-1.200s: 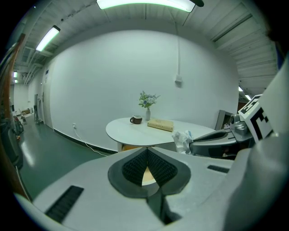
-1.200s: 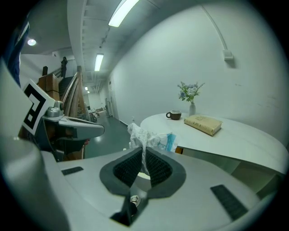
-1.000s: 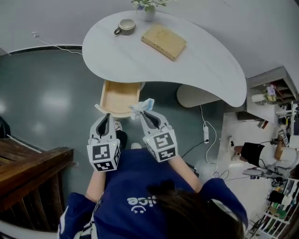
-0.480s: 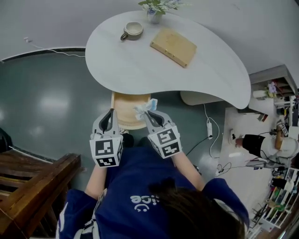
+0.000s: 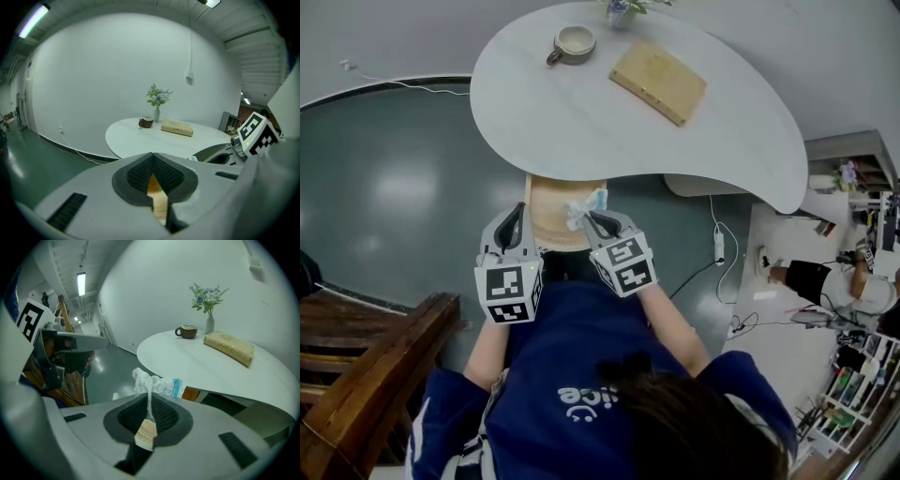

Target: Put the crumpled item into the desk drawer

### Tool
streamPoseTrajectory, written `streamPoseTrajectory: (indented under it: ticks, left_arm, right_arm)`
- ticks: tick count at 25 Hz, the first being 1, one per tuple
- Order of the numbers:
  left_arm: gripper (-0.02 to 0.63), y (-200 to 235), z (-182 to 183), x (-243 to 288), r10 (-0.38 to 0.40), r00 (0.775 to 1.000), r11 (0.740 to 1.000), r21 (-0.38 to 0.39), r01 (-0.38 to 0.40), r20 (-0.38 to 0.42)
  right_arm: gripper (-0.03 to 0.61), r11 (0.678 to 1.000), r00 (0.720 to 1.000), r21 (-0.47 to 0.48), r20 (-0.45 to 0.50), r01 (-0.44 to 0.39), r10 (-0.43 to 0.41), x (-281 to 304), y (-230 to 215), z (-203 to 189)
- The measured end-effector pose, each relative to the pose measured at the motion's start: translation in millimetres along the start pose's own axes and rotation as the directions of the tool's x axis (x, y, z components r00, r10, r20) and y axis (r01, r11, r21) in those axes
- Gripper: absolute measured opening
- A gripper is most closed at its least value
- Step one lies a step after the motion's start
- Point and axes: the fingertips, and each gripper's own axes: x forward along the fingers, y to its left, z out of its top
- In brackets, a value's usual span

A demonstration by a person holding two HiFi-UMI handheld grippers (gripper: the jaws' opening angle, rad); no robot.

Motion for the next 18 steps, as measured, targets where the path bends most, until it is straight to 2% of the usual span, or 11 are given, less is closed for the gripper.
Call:
streamPoseTrajectory:
  ticks: [5, 11, 18]
  left_arm:
    - [0.003, 7.8, 4.3, 2.1, 0.03, 1.0, 0.999, -0.019, -0.03, -0.005]
    - [0.004, 22.1, 3.2, -2.5, 0.092, 0.996, 0.995, -0.045, -0.093, -0.015]
    - [0.004, 34.5, -4.9, -7.8, 0.156, 0.987, 0.984, -0.076, -0.159, -0.043]
  right_arm:
    - [0.034, 0.999, 0.996, -0.04, -0.082, -0.037, 0.033, 19.3, -2.1, -7.6]
    - [0.034, 0.994, 0.988, -0.063, -0.134, -0.086, 0.077, 40.0, 0.2, -10.1]
    - [0.034, 0.984, 0.967, -0.085, -0.216, -0.157, 0.135, 65.7, 2.1, -27.9]
